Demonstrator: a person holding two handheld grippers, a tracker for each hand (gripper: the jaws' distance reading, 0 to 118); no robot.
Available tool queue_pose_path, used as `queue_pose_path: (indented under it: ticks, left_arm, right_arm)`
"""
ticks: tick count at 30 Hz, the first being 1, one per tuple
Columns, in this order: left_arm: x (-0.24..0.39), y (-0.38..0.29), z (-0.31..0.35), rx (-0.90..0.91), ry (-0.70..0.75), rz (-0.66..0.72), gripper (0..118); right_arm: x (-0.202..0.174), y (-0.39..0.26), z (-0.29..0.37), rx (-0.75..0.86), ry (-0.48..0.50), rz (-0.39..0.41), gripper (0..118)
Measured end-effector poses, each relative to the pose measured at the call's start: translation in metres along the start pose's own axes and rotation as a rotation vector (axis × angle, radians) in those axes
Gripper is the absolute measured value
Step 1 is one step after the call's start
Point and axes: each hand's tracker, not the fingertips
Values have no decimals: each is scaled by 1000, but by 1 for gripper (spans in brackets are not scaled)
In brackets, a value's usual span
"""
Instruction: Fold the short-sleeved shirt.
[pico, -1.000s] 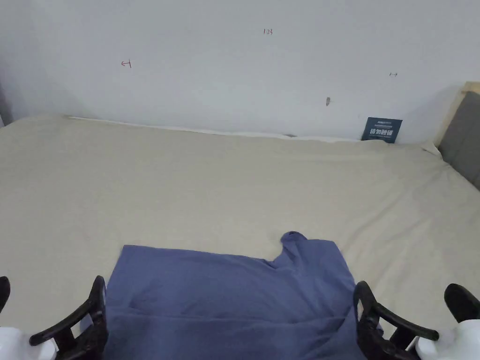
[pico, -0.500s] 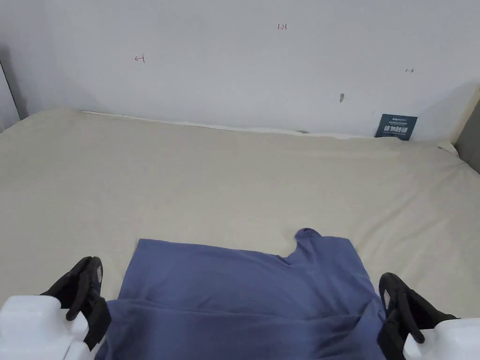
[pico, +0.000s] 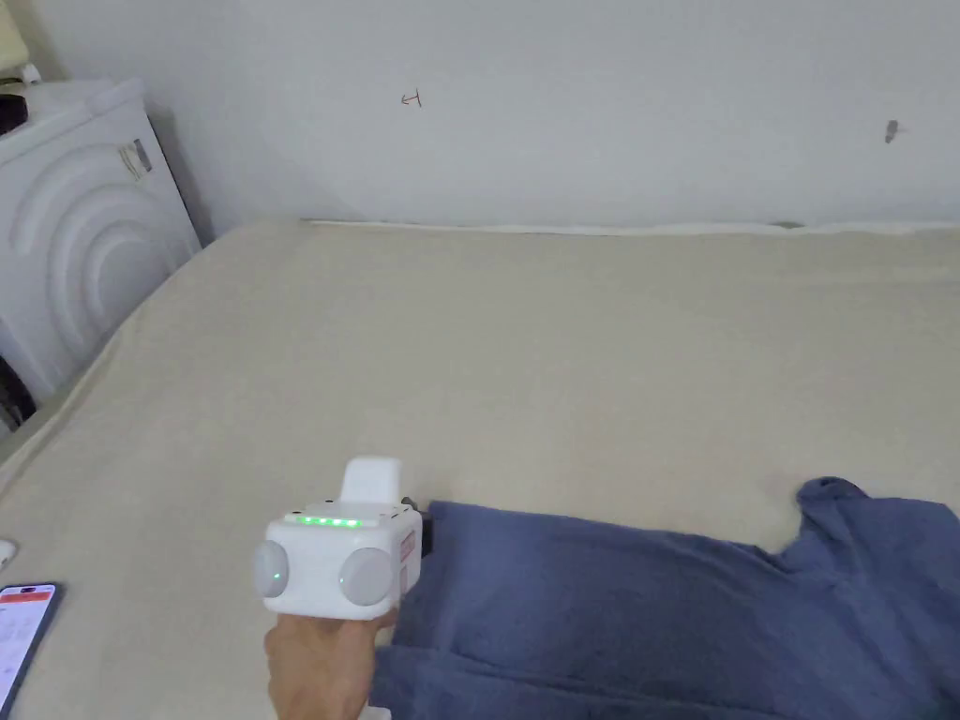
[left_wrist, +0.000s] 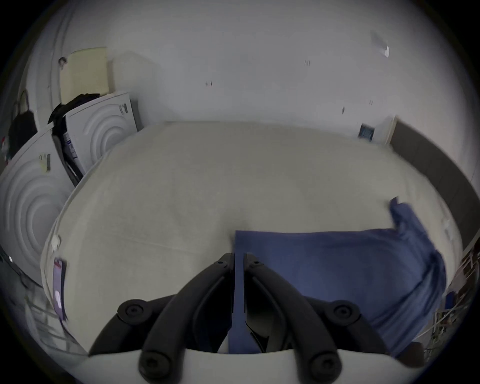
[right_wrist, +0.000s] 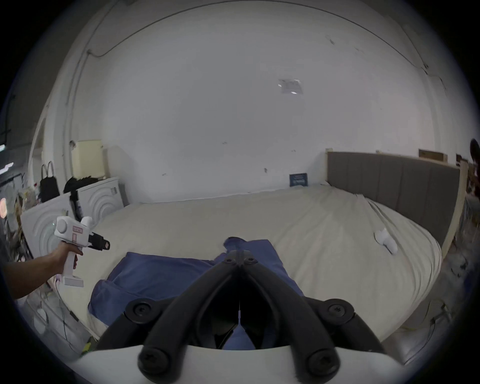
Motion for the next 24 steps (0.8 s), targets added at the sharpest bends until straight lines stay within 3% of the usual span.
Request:
queue_pose_path:
  ticks: [1, 2, 3, 4, 5, 6, 10, 14, 15, 16, 19, 20, 22, 23, 24]
  left_arm:
    - [-1, 4, -9, -2, -2, -23, 18]
    - [-1, 9, -19, 9, -33, -17, 46]
    - [0, 14, -29, 2, -36, -22, 86]
    - [0, 17, -39, -7, -42, -19, 118]
    - [-2, 17, -47, -15, -54, -13, 118]
    - [-2, 23, -49, 103, -75, -55, 118]
    - [-2, 21, -80, -66, -45, -106, 118]
    - [3, 11, -102, -136, -64, -121, 110]
    - [6, 5, -103, -144, -87, -126, 80]
    - [11, -4, -104, -154, -67, -169, 0]
    - [18, -10, -95, -107, -96, -133, 0]
    - [16, -2, -88, 35, -26, -191, 0]
    - [18, -1, -79, 72, -19, -211, 0]
    - [17, 1, -74, 85, -24, -218, 0]
    - [16, 3, -70, 96, -40, -221, 0]
  right_arm:
    - [6, -1, -2, -11, -38, -17, 0]
    - [11, -4, -4, -19, -65, -30, 0]
    - [18, -5, -8, -26, -82, -51, 0]
    - [24, -6, -11, -30, -96, -77, 0]
    - [29, -6, -15, -36, -108, -101, 0]
    - [32, -6, -14, -40, -112, -110, 0]
    - [35, -3, -19, -51, -131, -88, 0]
    - [31, -2, -20, -55, -140, -60, 0]
    - [28, -3, -21, -61, -144, -55, 0]
    - [25, -4, -23, -68, -143, -53, 0]
    - [23, -11, -31, -95, -92, -6, 0]
    - [21, -11, -39, -116, -84, 22, 0]
    - [16, -7, -56, -143, -53, 68, 1]
    - [17, -5, -66, -142, -35, 82, 3]
    - [18, -3, -79, -147, -16, 88, 14]
